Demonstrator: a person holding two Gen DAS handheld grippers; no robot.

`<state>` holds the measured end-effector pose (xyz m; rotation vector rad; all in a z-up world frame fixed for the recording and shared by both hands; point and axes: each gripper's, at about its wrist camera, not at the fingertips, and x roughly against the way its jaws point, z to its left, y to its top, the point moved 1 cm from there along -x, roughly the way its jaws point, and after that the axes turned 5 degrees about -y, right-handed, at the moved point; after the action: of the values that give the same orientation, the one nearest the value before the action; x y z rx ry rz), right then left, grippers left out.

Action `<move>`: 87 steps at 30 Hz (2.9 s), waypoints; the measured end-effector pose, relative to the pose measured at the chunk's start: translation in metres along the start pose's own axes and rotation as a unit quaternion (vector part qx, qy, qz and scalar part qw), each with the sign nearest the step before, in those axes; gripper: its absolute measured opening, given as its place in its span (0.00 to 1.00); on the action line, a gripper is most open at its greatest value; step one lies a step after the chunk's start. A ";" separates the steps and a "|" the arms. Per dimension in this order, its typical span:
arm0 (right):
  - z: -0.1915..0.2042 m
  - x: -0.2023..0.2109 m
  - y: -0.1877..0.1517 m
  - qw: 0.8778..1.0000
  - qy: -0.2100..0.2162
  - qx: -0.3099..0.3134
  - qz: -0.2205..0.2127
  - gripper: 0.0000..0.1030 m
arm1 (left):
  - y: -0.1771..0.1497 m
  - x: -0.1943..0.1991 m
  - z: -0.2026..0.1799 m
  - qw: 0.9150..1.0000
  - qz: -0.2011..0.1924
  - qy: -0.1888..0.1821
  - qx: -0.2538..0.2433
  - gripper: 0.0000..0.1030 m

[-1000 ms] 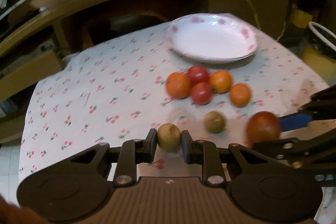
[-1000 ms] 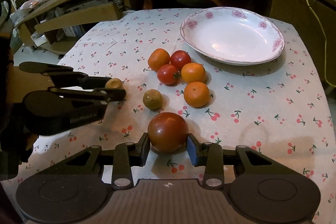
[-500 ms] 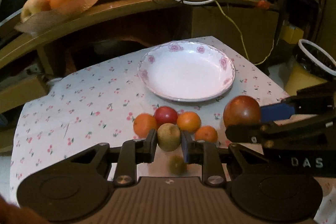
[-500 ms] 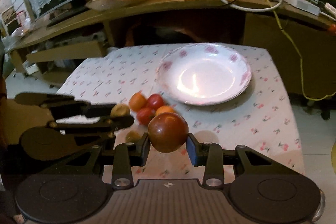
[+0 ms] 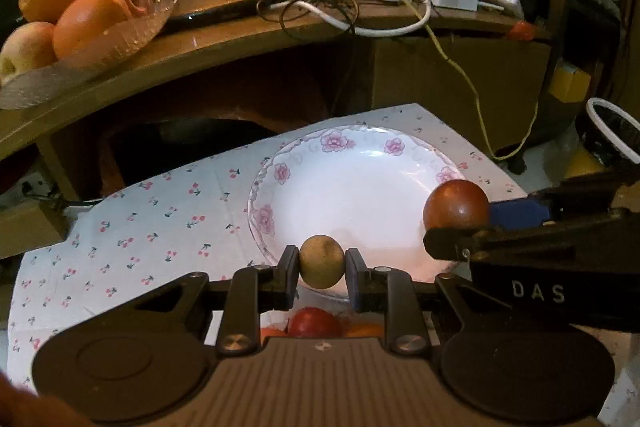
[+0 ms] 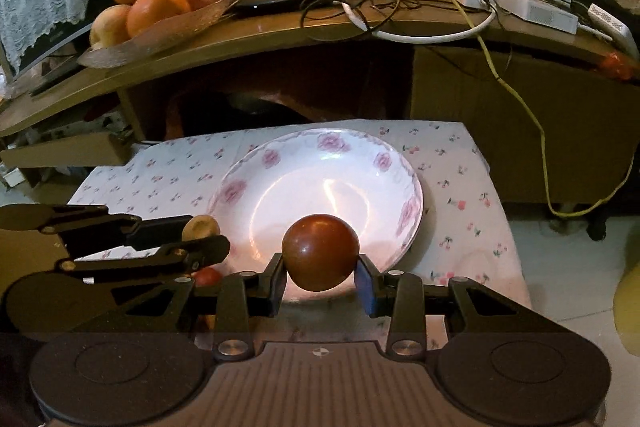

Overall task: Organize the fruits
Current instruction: 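Carry the kiwi and the dark red tomato over the white plate with both tools, then lower both fruits into the plate and open both tools, then withdraw both tools from the plate toward the remaining fruits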

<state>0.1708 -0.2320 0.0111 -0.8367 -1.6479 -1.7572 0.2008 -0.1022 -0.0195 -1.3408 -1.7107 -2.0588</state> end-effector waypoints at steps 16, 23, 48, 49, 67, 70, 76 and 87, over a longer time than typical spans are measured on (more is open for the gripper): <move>-0.005 -0.020 0.004 1.000 -0.003 0.003 0.009 0.42 | 0.003 -0.017 0.006 1.000 0.013 -0.012 0.019 0.31; -0.013 -0.012 0.009 1.000 -0.001 -0.013 -0.012 0.55 | 0.007 -0.010 0.011 0.999 0.001 -0.013 0.036 0.36; -0.013 0.008 -0.009 1.000 0.002 0.013 -0.003 0.56 | -0.013 0.030 0.003 1.000 0.004 0.002 0.023 0.36; -0.012 0.010 -0.009 1.000 0.002 0.015 -0.004 0.57 | -0.015 0.033 0.002 1.000 0.006 0.003 0.021 0.36; -0.001 0.024 -0.022 0.999 0.023 0.040 0.002 0.60 | -0.049 0.073 0.002 0.999 0.013 0.010 0.037 0.37; 0.000 0.024 -0.025 0.999 0.028 0.041 0.008 0.60 | -0.057 0.078 0.002 0.999 0.018 0.010 0.042 0.37; 0.008 0.023 -0.034 0.997 0.037 0.057 0.023 0.60 | -0.068 0.074 -0.005 0.999 0.035 0.002 0.026 0.37; 0.017 0.016 -0.044 0.994 0.048 0.093 0.040 0.61 | -0.081 0.057 -0.012 0.998 0.059 -0.014 0.003 0.37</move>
<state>0.1274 -0.2120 -0.0035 -0.7128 -1.6613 -1.5390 0.1120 -0.0618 -0.0372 -1.4393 -1.6059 -1.9783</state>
